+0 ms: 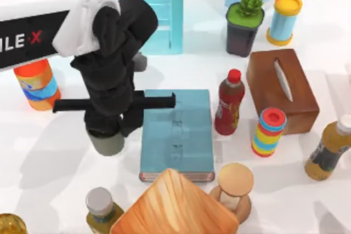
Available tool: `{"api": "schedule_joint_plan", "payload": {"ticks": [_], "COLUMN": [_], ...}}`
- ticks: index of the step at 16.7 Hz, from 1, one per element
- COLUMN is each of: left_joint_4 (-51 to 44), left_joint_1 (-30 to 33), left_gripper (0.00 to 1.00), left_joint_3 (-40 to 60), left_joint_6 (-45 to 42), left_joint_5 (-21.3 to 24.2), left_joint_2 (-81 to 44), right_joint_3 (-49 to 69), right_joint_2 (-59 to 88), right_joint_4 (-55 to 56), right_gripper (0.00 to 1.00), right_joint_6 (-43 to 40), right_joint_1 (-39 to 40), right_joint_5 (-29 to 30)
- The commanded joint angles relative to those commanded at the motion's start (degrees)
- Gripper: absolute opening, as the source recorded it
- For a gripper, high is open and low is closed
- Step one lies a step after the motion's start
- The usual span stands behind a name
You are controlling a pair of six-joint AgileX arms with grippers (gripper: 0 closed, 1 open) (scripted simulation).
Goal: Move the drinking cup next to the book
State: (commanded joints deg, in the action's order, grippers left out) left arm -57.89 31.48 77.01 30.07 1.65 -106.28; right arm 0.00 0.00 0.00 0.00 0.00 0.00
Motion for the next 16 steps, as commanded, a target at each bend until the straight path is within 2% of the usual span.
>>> {"api": "schedule_joint_plan", "payload": {"ticks": [10, 16], "left_joint_4": [0.0, 0.0], "left_joint_1": [0.0, 0.0], "left_gripper": [0.98, 1.00], "left_joint_3": [0.0, 0.0], "left_joint_6": [0.0, 0.0], "left_joint_5": [0.0, 0.0], "left_joint_2": [0.0, 0.0], "right_joint_3": [0.0, 0.0], "right_joint_2": [0.0, 0.0], "right_joint_4": [0.0, 0.0], "right_gripper": [1.00, 1.00], "right_joint_6": [0.0, 0.0], "right_joint_1": [0.0, 0.0], "right_joint_5": [0.0, 0.0]}}
